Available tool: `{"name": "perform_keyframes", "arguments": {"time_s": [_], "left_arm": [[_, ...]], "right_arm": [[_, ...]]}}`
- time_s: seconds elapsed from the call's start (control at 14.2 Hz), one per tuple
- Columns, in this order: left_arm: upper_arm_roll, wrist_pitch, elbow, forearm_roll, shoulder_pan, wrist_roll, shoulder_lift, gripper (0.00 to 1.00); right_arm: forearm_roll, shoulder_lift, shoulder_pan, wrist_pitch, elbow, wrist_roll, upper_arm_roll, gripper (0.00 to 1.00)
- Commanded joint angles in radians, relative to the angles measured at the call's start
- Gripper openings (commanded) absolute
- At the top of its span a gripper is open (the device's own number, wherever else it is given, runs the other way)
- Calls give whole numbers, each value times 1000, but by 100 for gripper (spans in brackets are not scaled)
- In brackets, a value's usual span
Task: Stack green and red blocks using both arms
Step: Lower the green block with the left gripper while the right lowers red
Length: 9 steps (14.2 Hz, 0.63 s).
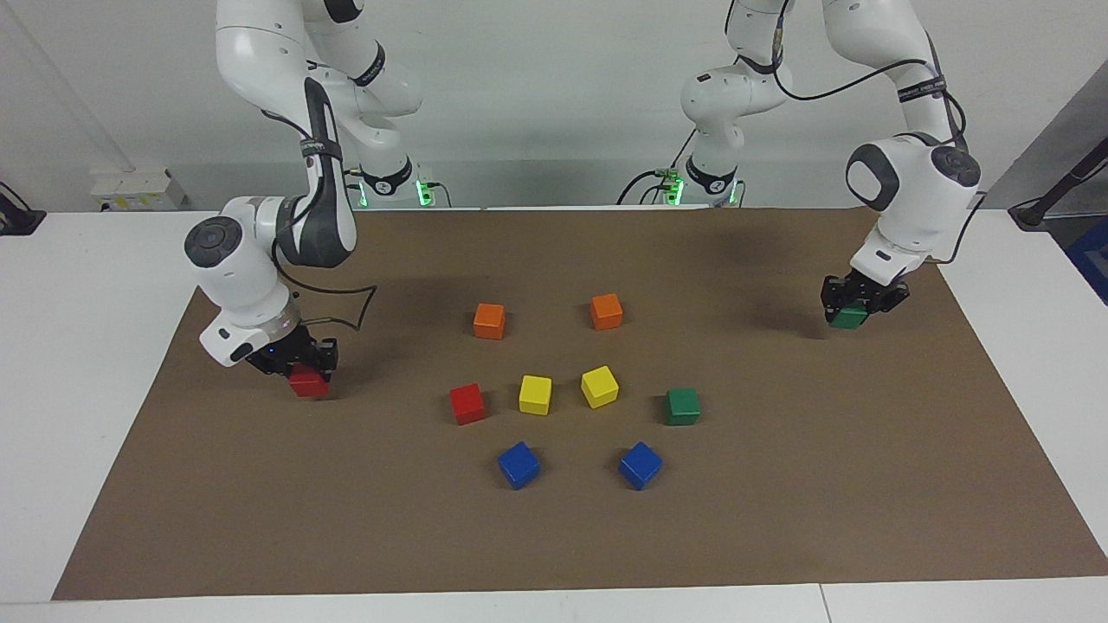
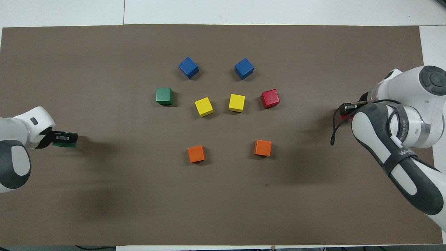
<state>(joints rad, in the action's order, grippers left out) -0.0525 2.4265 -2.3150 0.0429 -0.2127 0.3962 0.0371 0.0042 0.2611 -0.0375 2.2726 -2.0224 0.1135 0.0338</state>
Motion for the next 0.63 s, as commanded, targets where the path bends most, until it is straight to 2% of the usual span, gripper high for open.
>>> {"name": "perform_keyframes", "arguments": {"time_s": [0.0,0.56], "left_arm": [[10,60,-11,17,13,27,27,0],[10,111,-11,17,6,21,76,0]], "right_arm": [[-10,3,-25,-1,-6,29,-12,0],[-12,24,-38,13,-6,38,-12,0]]}}
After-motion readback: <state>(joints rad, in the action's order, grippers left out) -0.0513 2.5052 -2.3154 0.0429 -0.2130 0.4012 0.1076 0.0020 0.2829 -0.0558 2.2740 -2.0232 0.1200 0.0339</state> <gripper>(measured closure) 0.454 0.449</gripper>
